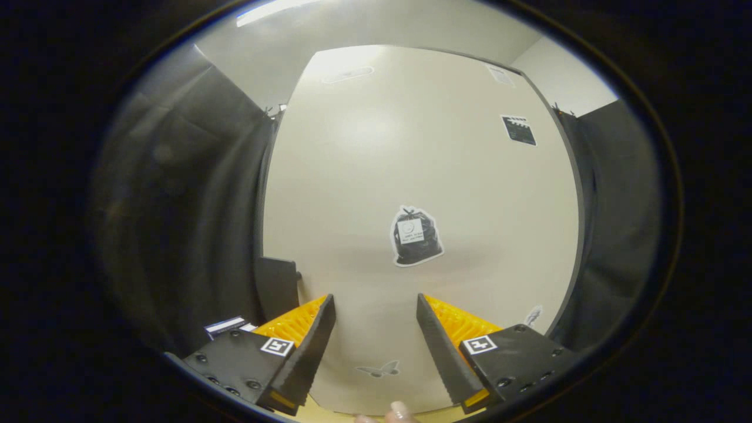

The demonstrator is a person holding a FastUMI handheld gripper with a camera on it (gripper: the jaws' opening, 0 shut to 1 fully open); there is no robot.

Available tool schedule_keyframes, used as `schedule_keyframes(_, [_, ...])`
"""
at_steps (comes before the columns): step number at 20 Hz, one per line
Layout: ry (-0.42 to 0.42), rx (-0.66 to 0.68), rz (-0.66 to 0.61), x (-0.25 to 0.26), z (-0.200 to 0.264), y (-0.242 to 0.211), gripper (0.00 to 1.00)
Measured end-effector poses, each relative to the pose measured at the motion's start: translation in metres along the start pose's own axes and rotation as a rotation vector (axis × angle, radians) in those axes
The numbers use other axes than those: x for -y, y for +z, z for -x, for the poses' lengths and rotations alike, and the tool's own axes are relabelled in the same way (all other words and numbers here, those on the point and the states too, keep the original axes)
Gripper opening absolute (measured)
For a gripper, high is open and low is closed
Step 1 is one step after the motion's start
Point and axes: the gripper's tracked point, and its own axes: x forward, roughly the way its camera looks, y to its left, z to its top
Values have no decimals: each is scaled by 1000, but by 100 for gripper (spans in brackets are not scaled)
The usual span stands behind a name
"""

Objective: Open the shoe cabinet door, grab the shoes and put them into the shoe cabinet, then close the shoe cabinet door.

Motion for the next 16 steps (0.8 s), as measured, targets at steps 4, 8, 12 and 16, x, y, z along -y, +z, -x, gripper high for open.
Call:
schedule_keyframes(4, [-17,1,1,-1,-2,-1,89])
schedule_keyframes(8, [-27,-7,1,-1,-2,-4,89])
schedule_keyframes(12, [-27,-5,-6,-1,-1,-6,89])
schedule_keyframes(16, [-25,0,-16,-1,1,-7,89])
